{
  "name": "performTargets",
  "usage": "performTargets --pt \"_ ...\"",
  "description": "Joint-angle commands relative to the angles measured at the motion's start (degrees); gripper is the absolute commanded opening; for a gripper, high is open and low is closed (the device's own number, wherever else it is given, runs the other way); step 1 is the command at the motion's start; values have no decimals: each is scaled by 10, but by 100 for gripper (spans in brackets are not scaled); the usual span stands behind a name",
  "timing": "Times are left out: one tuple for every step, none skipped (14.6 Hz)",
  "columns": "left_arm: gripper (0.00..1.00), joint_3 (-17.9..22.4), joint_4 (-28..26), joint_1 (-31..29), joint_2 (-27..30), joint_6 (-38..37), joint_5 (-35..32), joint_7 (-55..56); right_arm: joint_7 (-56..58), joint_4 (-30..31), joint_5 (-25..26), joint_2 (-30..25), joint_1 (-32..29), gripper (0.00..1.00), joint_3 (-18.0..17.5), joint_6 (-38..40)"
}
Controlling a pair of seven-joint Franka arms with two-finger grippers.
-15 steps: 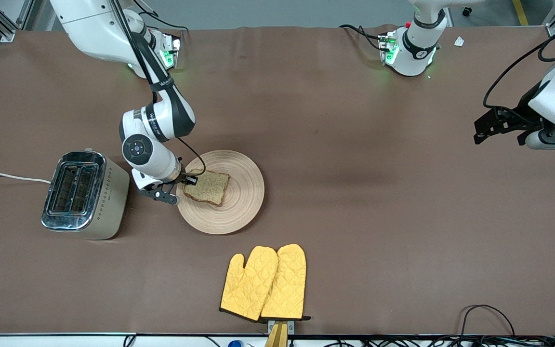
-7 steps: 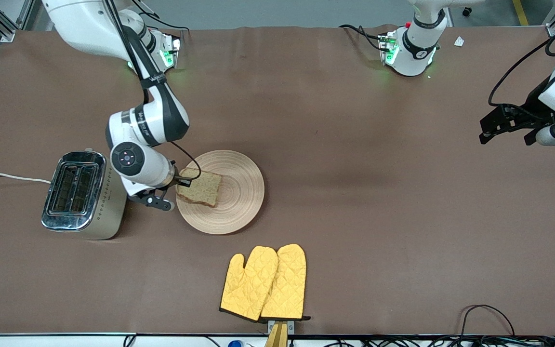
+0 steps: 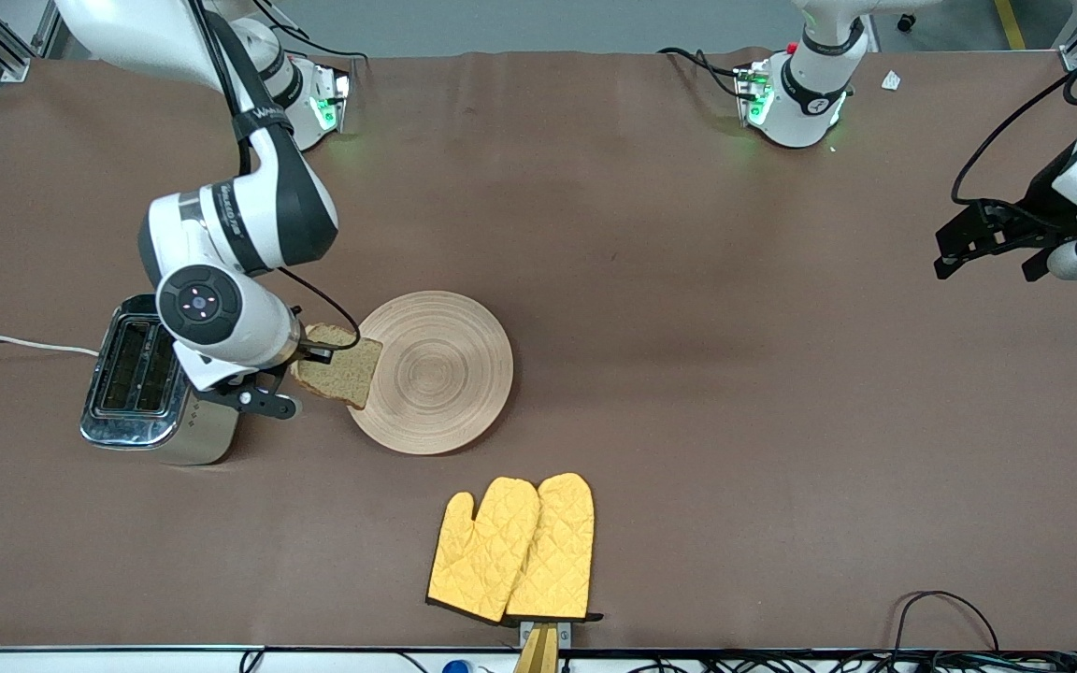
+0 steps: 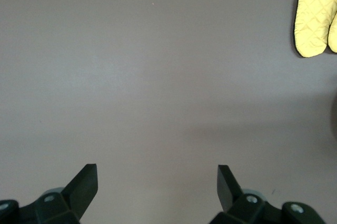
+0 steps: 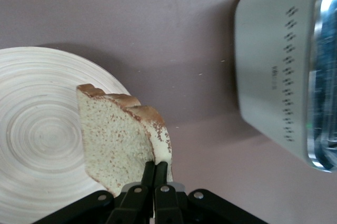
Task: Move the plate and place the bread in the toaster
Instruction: 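Lift the bread with the right gripper and carry it above the toaster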
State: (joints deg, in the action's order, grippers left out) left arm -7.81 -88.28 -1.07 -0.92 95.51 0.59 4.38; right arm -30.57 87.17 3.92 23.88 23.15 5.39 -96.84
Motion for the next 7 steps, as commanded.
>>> performTargets --pt "100 -1 14 -2 -5 -3 -9 3 36 -32 40 -3 -13 0 -5 51" --pt "100 -1 14 -2 -5 -3 -9 3 44 -36 59 -5 -16 0 -5 60" --pt "100 -1 14 -2 -4 -3 -9 3 53 -38 79 -7 -16 0 -5 71" --pt "100 -1 14 -2 -5 -3 -9 3 65 -39 95 -8 -14 0 -5 85" --pt "100 -1 14 -2 -5 -3 -9 3 71 -39 111 -13 -14 0 -6 105" --pt "100 -1 14 -2 -5 -3 -8 3 72 -39 130 -16 -14 0 -6 112" --pt "100 -1 14 -2 -5 -3 -7 3 75 -38 158 -16 -11 0 -6 114"
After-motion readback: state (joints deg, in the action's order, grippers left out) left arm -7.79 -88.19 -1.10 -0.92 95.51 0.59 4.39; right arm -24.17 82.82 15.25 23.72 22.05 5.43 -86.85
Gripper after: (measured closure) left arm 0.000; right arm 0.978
